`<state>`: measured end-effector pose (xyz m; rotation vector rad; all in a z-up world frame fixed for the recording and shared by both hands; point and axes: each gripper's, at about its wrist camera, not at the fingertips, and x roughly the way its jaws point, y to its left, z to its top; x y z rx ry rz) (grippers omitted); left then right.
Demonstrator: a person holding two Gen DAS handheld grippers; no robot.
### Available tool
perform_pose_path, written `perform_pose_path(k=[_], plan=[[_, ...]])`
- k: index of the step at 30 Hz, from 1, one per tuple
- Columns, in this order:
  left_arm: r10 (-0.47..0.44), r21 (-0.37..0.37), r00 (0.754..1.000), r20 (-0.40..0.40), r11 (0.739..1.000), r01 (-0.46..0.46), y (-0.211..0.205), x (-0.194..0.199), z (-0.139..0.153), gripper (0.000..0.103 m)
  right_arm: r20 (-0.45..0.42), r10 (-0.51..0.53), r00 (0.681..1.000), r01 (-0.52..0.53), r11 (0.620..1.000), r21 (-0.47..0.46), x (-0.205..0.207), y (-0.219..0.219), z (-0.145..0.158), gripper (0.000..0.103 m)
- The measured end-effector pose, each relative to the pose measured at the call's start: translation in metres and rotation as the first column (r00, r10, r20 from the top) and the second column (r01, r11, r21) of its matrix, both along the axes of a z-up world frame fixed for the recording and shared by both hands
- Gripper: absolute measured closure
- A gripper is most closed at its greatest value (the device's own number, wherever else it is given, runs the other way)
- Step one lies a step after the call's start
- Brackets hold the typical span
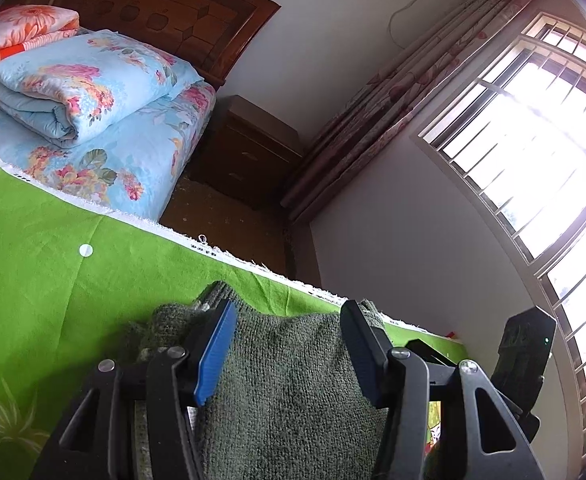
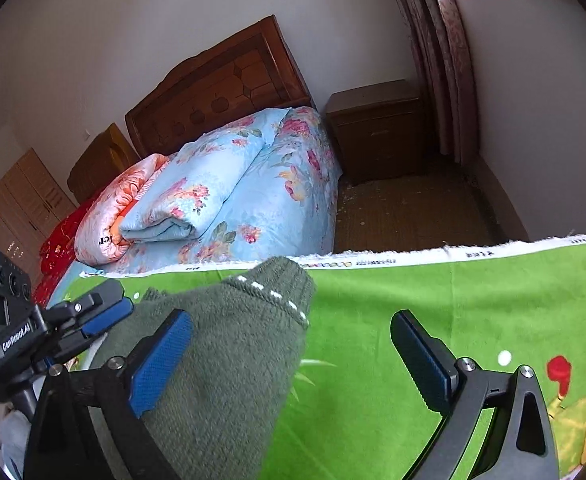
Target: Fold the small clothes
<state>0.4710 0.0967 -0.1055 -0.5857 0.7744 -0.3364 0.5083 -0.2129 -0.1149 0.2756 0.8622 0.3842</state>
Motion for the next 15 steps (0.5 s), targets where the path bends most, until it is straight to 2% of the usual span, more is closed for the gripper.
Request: perform_pose_path(k=[4, 6, 11, 15], plan=[[0.006, -0.016, 1.000, 0.004, 1.000, -0.005, 0.002, -0.001, -0.001, 0.048, -0.059, -0.035, 0.998, 0.027, 0.992, -0.127, 0.021, 0.009, -0.025, 0.000], [0.006, -0.035, 1.000, 0.006, 0.999, -0.006, 0.005, -0.001, -0.002, 0.048, -0.077, -0.049, 0.996, 0.041, 0.994, -0.105, 0.020, 0.001, -0.034, 0.000], [0.007, -0.048, 1.000, 0.010, 0.999, -0.007, 0.007, -0.001, -0.005, 0.048, -0.074, -0.080, 0.994, 0.071, 0.991, -0.111, 0.015, -0.010, -0.029, 0.000], [-0.012, -0.069, 1.000, -0.012, 0.998, 0.011, 0.011, 0.004, -0.004, 0.048, -0.010, -0.112, 0.994, 0.111, 0.991, -0.079, -0.015, -0.027, -0.001, 0.000]])
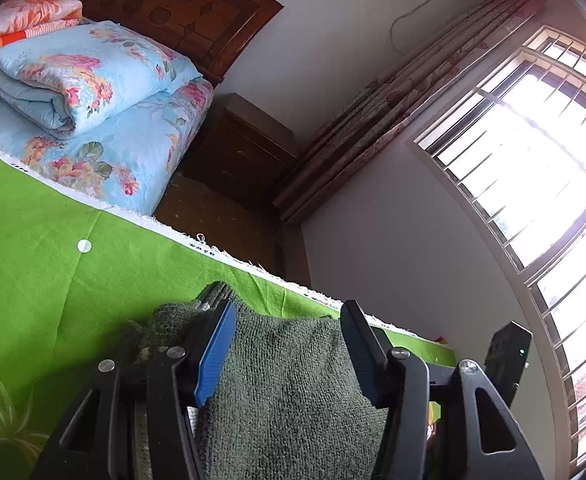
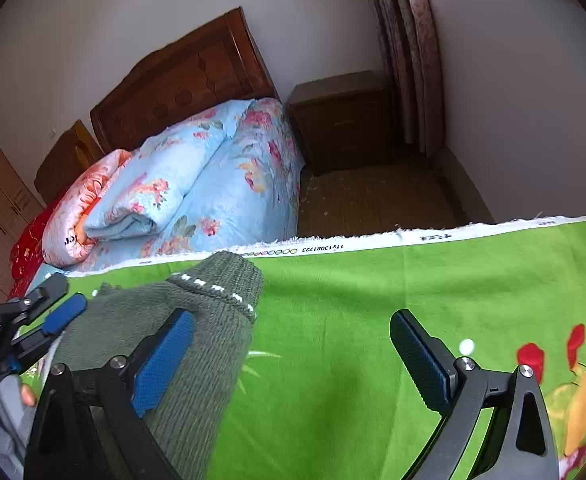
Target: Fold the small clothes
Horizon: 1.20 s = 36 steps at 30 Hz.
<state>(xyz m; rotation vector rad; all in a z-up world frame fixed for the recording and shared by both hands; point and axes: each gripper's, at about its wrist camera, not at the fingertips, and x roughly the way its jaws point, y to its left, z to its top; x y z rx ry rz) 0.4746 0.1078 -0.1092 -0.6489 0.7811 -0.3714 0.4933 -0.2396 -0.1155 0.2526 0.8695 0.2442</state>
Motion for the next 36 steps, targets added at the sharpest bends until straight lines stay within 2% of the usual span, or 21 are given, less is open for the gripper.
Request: perform_pose_path(k=[3, 6, 9, 11, 13, 16, 17, 20, 23, 26, 28, 30, 32, 34, 36], plan=[[-0.012, -0.050, 0.999, -0.033, 0.999, 0.011, 0.010, -0.003, 0.010, 0.048, 0.079, 0.033, 0.996, -0.036, 0.999, 0.037, -0.046, -0.006, 0.032, 0.000], [0.043, -0.034, 0.997, 0.060, 0.999, -0.041, 0.026, -0.030, 0.039, 0.048, 0.141, 0.091, 0.986, -0.095, 0.995, 0.025, -0.095, 0.004, 0.053, 0.000], [0.032, 0.008, 0.994, 0.103, 0.999, -0.033, 0.032, -0.062, 0.054, 0.047, 0.140, 0.159, 0.977, -0.162, 0.987, 0.014, -0.124, 0.027, 0.054, 0.000], [0.002, 0.097, 0.994, 0.108, 0.995, -0.013, 0.028, -0.082, 0.057, 0.047, 0.122, 0.173, 0.977, -0.173, 0.985, -0.011, -0.135, 0.043, 0.044, 0.000], [-0.008, 0.204, 0.994, 0.112, 0.979, -0.016, 0.027, -0.104, 0.057, 0.047, 0.074, 0.171, 0.983, -0.169, 0.985, -0.022, -0.143, 0.049, 0.027, 0.000], [-0.017, 0.305, 0.995, 0.098, 0.952, -0.014, 0.030, -0.133, 0.052, 0.047, 0.024, 0.155, 0.988, -0.153, 0.984, -0.090, -0.153, 0.052, 0.006, 0.000], [-0.023, 0.334, 0.997, 0.080, 0.943, -0.005, 0.031, -0.140, 0.050, 0.047, 0.015, 0.146, 0.989, -0.144, 0.987, -0.067, -0.155, 0.048, 0.003, 0.000], [-0.052, 0.397, 0.996, 0.065, 0.918, 0.022, 0.025, -0.164, 0.048, 0.047, 0.036, 0.098, 0.994, -0.097, 0.994, -0.043, -0.170, 0.035, 0.017, 0.000], [-0.101, 0.412, 0.990, 0.103, 0.910, 0.050, 0.014, -0.191, 0.054, 0.047, 0.095, 0.090, 0.991, -0.089, 0.996, -0.010, -0.195, 0.030, 0.036, 0.000], [-0.144, 0.461, 0.982, 0.120, 0.884, 0.073, 0.002, -0.208, 0.051, 0.047, 0.095, 0.092, 0.991, -0.086, 0.995, -0.057, -0.211, 0.033, 0.035, 0.000], [-0.160, 0.471, 0.981, 0.106, 0.877, 0.093, 0.000, -0.208, 0.042, 0.047, 0.065, 0.075, 0.995, -0.071, 0.996, -0.060, -0.215, 0.030, 0.025, 0.000], [-0.146, 0.462, 0.987, 0.073, 0.882, 0.097, 0.003, -0.202, 0.030, 0.047, 0.044, 0.039, 0.998, -0.037, 0.998, -0.045, -0.218, 0.023, 0.013, 0.000], [-0.119, 0.461, 0.993, 0.021, 0.882, 0.096, 0.008, -0.191, 0.014, 0.047, 0.012, 0.012, 1.000, -0.011, 0.997, -0.070, -0.218, 0.019, -0.003, 0.000], [-0.104, 0.417, 0.993, -0.046, 0.902, 0.114, 0.017, -0.180, -0.007, 0.045, -0.037, -0.009, 0.999, 0.007, 0.998, -0.056, -0.215, 0.011, -0.019, 0.000], [-0.094, 0.353, 0.994, -0.056, 0.929, 0.108, 0.027, -0.180, -0.015, 0.043, -0.030, -0.043, 0.999, 0.041, 0.998, -0.047, -0.221, 0.004, -0.017, 0.000]])
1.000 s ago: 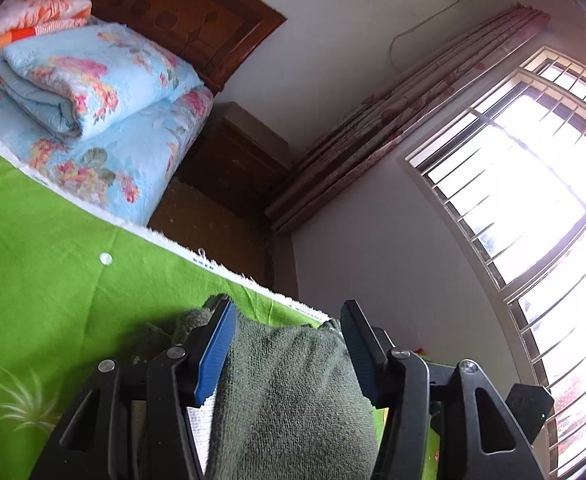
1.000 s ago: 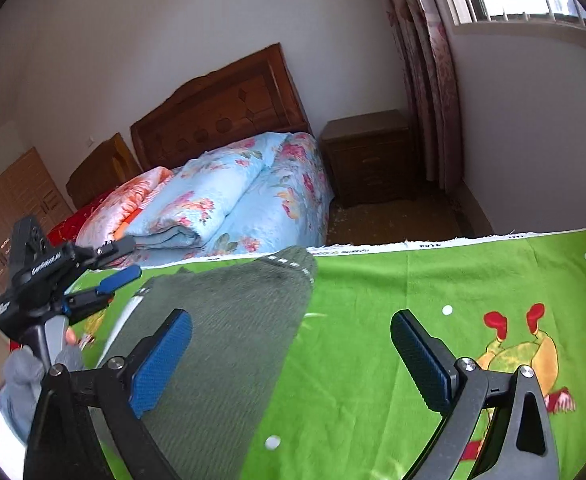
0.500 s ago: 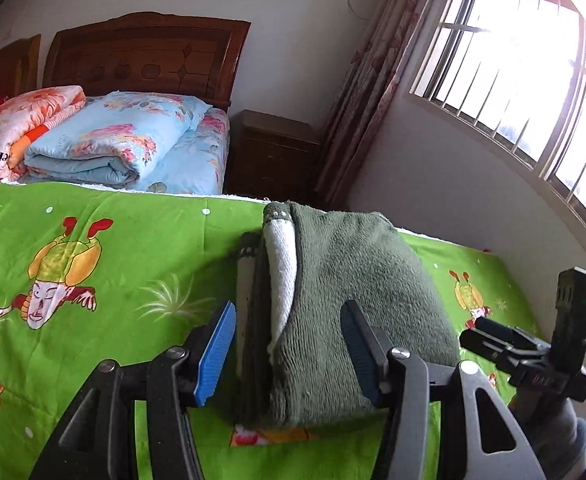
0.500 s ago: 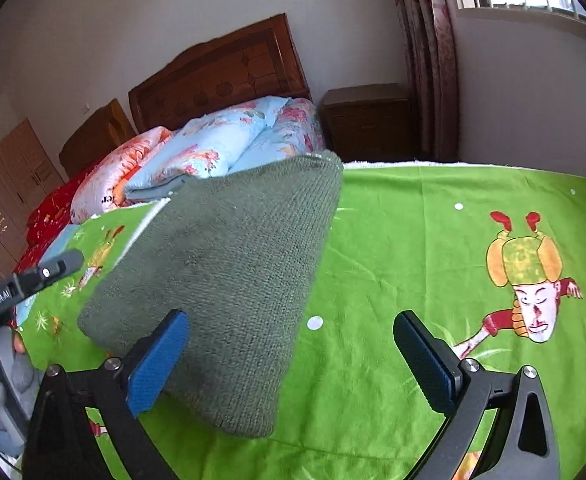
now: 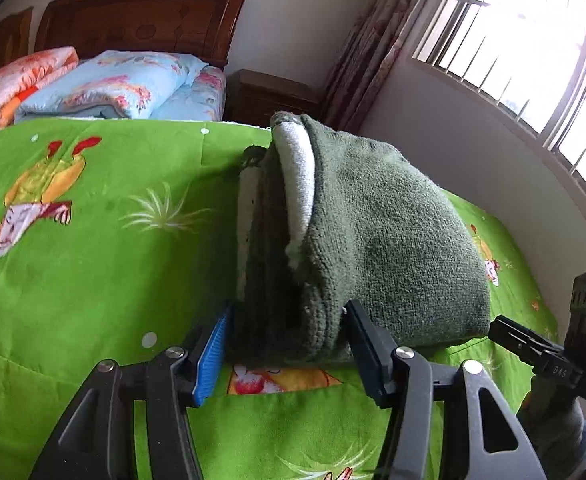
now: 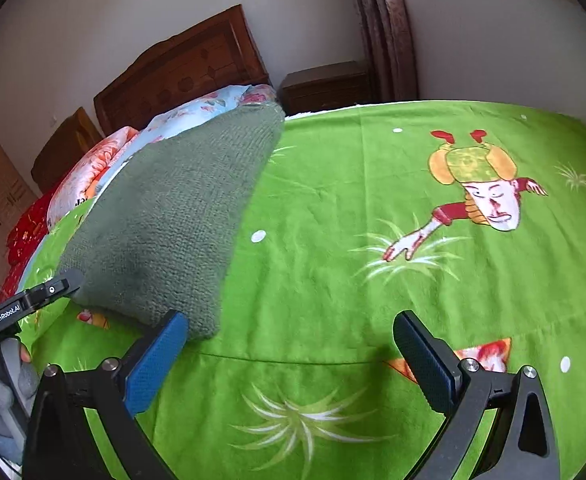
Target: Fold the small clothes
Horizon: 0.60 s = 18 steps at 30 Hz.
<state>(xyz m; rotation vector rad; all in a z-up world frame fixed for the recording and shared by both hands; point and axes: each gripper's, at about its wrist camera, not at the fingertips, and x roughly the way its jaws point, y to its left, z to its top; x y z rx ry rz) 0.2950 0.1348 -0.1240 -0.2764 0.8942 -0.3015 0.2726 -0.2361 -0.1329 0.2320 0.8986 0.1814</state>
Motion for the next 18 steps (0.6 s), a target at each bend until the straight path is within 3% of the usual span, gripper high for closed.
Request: perform_pose_path(k=[4, 6, 8, 10, 13, 15, 18], plan=[[0.071, 0.009, 0.993, 0.089, 0.997, -0.072, 0.007, -0.017, 0.020, 0.044, 0.044, 0.027, 0.999, -0.025, 0.999, -0.040, -0.012, 0.004, 0.017, 0.000], [0.095, -0.030, 0.986, 0.136, 0.995, -0.092, 0.008, -0.022, 0.037, 0.045, 0.047, 0.065, 0.997, -0.061, 0.995, -0.075, -0.014, 0.016, 0.018, 0.000], [0.088, -0.071, 0.982, 0.170, 0.994, -0.077, 0.001, -0.023, 0.055, 0.045, 0.047, 0.099, 0.994, -0.093, 0.988, -0.121, -0.015, 0.032, 0.015, 0.000], [0.038, -0.067, 0.982, 0.186, 0.997, -0.026, -0.017, -0.016, 0.067, 0.045, 0.046, 0.114, 0.992, -0.105, 0.981, -0.160, -0.014, 0.044, 0.010, 0.000], [-0.011, -0.036, 0.985, 0.171, 0.999, 0.018, -0.042, 0.003, 0.065, 0.045, 0.031, 0.100, 0.995, -0.093, 0.980, -0.175, -0.009, 0.050, 0.003, 0.000], [-0.029, -0.064, 0.989, 0.143, 0.997, 0.039, -0.048, 0.015, 0.054, 0.045, 0.029, 0.089, 0.996, -0.083, 0.982, -0.167, -0.009, 0.047, 0.003, 0.000], [-0.060, -0.068, 0.990, 0.130, 0.995, 0.070, -0.056, 0.024, 0.042, 0.045, 0.084, 0.080, 0.993, -0.069, 0.989, -0.134, -0.015, 0.041, 0.016, 0.000]])
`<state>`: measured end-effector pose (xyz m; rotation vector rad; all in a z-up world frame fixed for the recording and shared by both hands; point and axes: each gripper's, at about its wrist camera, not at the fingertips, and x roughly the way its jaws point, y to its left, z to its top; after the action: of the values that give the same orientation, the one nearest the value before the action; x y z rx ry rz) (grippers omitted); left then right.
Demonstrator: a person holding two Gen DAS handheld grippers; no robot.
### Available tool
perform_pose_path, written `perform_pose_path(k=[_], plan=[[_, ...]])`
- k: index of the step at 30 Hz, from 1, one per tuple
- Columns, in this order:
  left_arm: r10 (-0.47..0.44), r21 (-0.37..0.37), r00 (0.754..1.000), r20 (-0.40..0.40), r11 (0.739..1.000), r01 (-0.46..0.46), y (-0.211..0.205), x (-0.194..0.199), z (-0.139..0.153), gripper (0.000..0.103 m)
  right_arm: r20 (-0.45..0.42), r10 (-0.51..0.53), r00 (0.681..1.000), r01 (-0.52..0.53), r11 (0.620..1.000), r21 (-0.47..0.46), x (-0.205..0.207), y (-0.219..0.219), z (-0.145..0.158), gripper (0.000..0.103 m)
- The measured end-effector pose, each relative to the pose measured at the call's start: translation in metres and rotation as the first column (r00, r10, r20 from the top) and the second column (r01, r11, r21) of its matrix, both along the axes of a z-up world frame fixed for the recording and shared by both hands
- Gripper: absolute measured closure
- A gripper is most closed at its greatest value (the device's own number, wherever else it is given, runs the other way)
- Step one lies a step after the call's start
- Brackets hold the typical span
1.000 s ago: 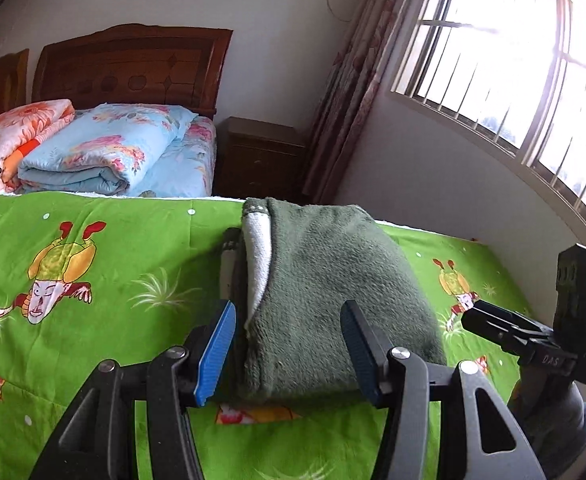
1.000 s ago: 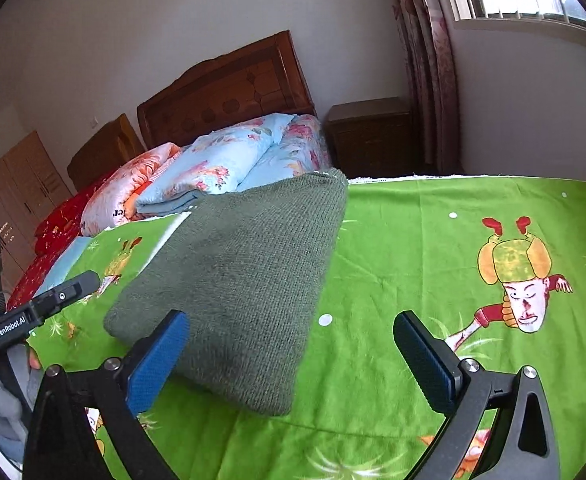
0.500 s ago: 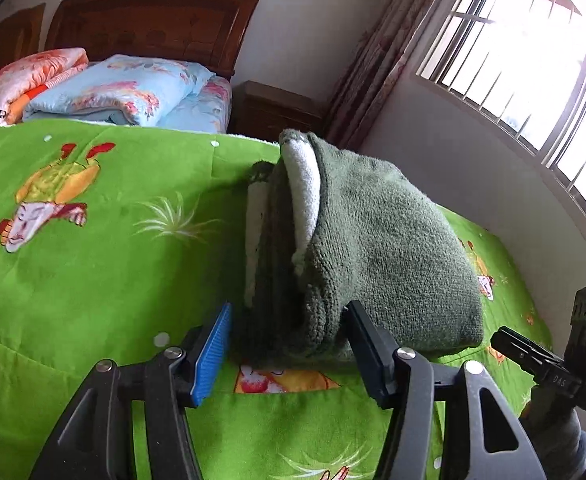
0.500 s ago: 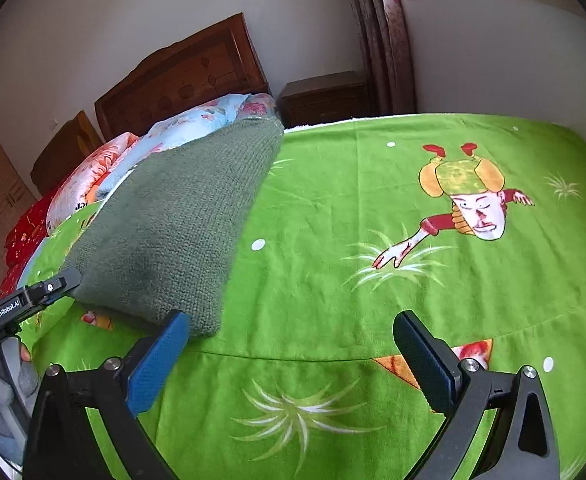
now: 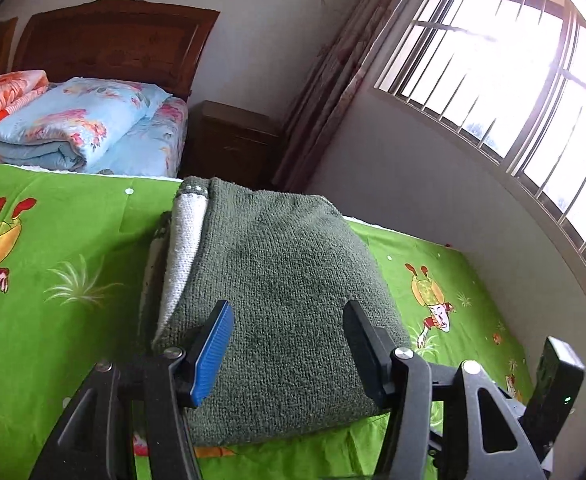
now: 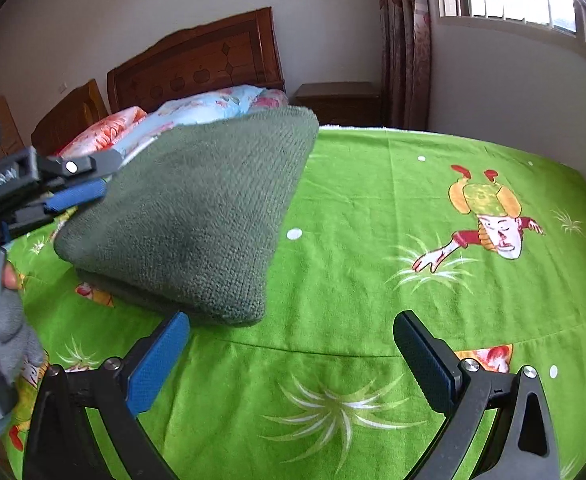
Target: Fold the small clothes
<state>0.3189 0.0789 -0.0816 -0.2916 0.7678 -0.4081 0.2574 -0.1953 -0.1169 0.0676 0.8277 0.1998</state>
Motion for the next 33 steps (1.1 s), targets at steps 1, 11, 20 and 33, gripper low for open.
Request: perform_pose_path(k=[1, 11, 20, 33], plan=[[-0.002, 0.019, 1.000, 0.005, 1.000, 0.002, -0.002, 0.001, -0.003, 0.045, 0.036, 0.006, 0.999, -0.006, 1.000, 0.013, -0.002, -0.001, 0.007, 0.000], [-0.007, 0.204, 0.998, 0.066, 0.979, -0.007, -0.009, 0.001, -0.017, 0.059, 0.000, -0.015, 1.000, 0.015, 0.998, 0.063, 0.034, -0.006, -0.003, 0.000], [-0.029, 0.216, 0.997, 0.074, 0.976, 0.012, -0.007, 0.000, -0.017, 0.059, 0.069, -0.003, 0.998, -0.002, 0.997, 0.077, 0.052, -0.009, 0.027, 0.000], [-0.015, 0.197, 0.992, 0.125, 0.980, -0.010, -0.006, 0.001, 0.009, 0.055, 0.051, -0.007, 0.999, 0.002, 0.995, 0.104, 0.109, -0.014, 0.027, 0.000]])
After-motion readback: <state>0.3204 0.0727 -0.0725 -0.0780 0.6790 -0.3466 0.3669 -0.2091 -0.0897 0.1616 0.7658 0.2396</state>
